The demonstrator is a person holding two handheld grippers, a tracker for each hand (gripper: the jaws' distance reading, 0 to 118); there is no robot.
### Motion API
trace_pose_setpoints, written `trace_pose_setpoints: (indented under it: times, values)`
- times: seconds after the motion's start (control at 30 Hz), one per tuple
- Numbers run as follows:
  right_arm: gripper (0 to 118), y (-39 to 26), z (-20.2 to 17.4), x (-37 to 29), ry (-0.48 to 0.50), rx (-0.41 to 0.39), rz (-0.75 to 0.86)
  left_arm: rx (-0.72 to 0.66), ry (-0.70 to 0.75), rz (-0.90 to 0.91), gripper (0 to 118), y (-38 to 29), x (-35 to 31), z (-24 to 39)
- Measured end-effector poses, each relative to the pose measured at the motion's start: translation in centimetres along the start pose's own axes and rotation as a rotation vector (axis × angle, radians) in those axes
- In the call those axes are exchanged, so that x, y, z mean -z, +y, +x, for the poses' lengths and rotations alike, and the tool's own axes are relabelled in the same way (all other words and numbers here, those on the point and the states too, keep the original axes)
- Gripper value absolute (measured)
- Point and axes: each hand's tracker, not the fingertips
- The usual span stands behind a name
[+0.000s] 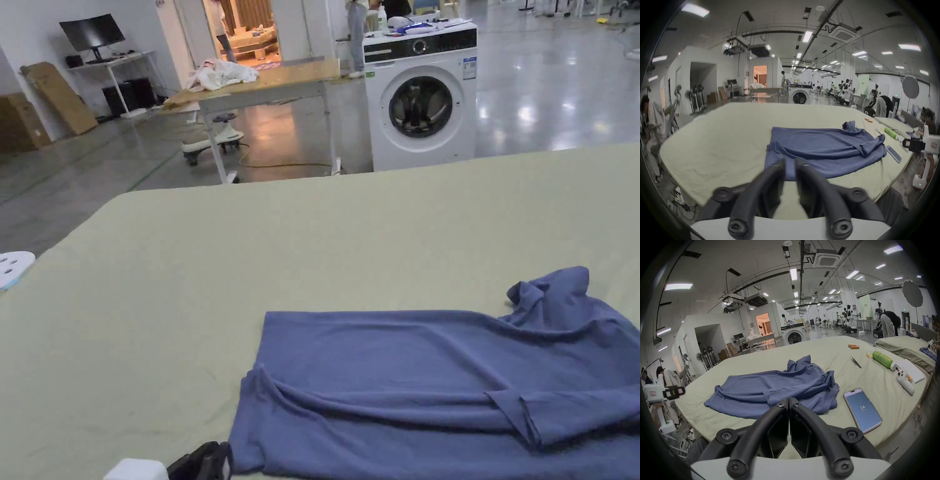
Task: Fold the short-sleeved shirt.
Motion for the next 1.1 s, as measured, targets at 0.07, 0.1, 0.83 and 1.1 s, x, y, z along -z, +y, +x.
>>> trace_pose_setpoints:
  times: [0.07,0.1,0.83,1.1]
  values:
    - [0,0.0,0.1,0.0,0.003,0.009,-0.001,-0.053,-0.03,-0.069,59,-0.5,3.4,-1.6]
    - [0,-0.1,0.2,0.0,0.005,0.01,-0.007,-0.073,-0.028,-0.098,74,-0.8,5.0,-2.3]
    - [86,0.6,8.3,12.6,-0.162,0.231,-0.305,0.107,0.01,-0.519,13,-2.3,18.7,-2.4]
    - [39,-0.3,6.6,17.0,-0.252,-0.051,-0.439,0.064,0.011,-0.491,11,-2.4,17.1,-1.8]
